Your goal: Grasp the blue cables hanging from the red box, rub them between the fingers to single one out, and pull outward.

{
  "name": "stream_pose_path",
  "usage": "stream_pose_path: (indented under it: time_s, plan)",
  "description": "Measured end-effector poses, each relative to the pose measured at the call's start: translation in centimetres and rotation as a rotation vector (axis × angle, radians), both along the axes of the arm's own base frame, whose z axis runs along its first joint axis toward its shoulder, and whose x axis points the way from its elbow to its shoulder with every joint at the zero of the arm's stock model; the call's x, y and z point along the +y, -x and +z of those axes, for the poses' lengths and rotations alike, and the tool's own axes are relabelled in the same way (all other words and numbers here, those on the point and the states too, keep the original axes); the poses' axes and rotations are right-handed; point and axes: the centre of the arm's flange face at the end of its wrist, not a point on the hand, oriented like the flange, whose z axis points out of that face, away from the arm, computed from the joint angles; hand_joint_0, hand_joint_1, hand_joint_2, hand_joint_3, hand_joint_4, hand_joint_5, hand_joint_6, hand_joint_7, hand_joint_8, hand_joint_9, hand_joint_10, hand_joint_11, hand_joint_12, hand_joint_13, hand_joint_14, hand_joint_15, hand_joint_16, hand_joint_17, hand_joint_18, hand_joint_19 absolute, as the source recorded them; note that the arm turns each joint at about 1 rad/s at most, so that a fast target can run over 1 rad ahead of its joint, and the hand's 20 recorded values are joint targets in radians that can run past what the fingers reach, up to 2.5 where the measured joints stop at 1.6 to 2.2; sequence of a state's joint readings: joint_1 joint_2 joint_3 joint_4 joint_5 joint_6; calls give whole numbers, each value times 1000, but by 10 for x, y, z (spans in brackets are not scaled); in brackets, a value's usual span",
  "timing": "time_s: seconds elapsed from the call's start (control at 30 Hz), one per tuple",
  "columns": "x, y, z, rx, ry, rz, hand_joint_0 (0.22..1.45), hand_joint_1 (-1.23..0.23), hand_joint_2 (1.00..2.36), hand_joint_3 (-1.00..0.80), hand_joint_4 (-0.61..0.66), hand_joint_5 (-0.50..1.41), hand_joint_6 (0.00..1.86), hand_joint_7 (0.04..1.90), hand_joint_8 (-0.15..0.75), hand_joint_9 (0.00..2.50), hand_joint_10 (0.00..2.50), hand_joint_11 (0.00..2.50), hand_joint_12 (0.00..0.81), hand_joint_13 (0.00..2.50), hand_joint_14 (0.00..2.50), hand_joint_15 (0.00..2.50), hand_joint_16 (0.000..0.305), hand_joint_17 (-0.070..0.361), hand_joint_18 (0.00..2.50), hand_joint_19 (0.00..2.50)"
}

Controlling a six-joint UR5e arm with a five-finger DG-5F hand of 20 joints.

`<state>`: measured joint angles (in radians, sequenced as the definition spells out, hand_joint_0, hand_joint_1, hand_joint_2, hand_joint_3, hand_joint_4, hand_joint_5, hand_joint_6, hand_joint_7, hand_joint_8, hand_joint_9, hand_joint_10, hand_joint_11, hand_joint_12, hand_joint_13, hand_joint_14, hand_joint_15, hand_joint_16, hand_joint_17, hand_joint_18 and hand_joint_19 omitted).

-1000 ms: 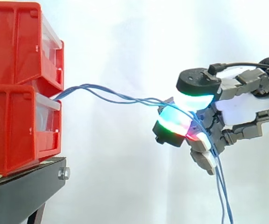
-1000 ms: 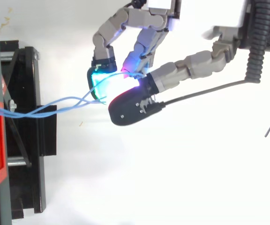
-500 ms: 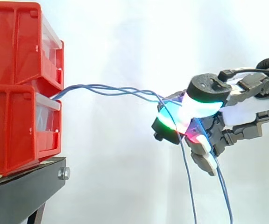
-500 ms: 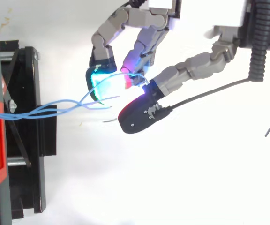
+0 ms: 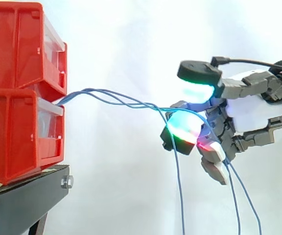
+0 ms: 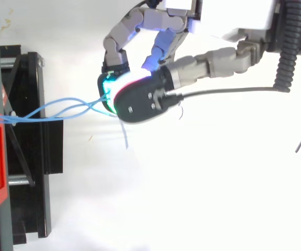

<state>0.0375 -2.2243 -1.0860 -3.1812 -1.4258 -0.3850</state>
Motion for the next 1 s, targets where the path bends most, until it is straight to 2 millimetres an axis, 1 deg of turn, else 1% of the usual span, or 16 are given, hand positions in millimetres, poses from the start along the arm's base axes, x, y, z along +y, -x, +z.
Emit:
stream_pose_path:
  time_s: [0.07,0.1,0.13,0.2,0.23,0.27,0.3,0.33,0.37,0.6,0.67,0.73,0.8,0.83,0.9,1.0]
  plan:
    - [0,0,0,0,0,0,584,-696,1014,-285,-5,-116,848,1161,207,1127,24,822,304,1048,32,864,45,100,890,784]
    - [0,0,0,0,1,0,585,-706,1014,-277,-14,-122,868,1110,207,1121,21,828,308,1049,32,859,45,100,891,783]
    - [0,0,0,0,1,0,601,-777,1016,-235,-6,-135,900,1031,212,1097,23,825,310,1047,32,864,45,101,899,779]
    - [0,0,0,0,1,0,615,-819,1017,-216,-33,-141,908,1060,203,1083,23,828,303,1036,32,866,44,99,893,777]
    - [0,0,0,0,1,0,640,-845,1018,-225,-71,-144,917,1047,196,1067,21,828,303,1032,33,867,44,98,895,767]
    - [0,0,0,1,2,0,696,-892,1017,-279,-128,-149,922,1096,187,1050,23,834,296,1023,32,862,42,95,893,758]
    - [1,0,0,0,2,1,701,-891,1016,-296,-135,-149,923,1095,185,1048,22,826,296,1022,32,862,42,94,892,756]
    - [1,0,0,1,2,1,721,-873,1006,-419,-148,-152,933,1009,184,1046,20,816,292,1019,32,860,41,93,895,756]
    - [1,0,0,1,2,1,713,-873,1000,-500,-144,-148,928,1033,182,1044,22,820,291,1018,32,861,41,92,896,755]
    - [0,0,0,1,4,3,568,-840,1000,-500,-26,-108,898,1045,182,1092,22,806,293,1026,33,876,41,91,901,780]
    - [0,0,0,1,7,3,520,-807,1000,-500,-22,-102,894,1030,188,1111,23,808,311,1047,33,867,43,96,916,783]
    - [-1,0,0,1,12,4,460,-661,1000,-500,-20,-95,883,1031,210,1150,21,793,333,1067,30,870,48,108,946,769]
    - [-3,0,0,1,20,5,431,-575,1000,-500,-19,-94,874,1016,232,1159,20,770,351,1078,30,874,53,118,956,754]
    - [-3,0,0,2,23,5,425,-476,1000,-500,-6,-94,865,1012,238,1156,20,771,357,1080,29,867,54,121,952,750]
    - [-4,1,0,3,31,5,424,-400,1000,-500,3,-95,858,999,240,1158,19,762,362,1078,29,860,54,122,944,756]
    - [-6,1,1,4,42,5,432,-352,1000,-500,18,-95,836,972,242,1150,18,766,360,1070,29,873,54,122,926,764]
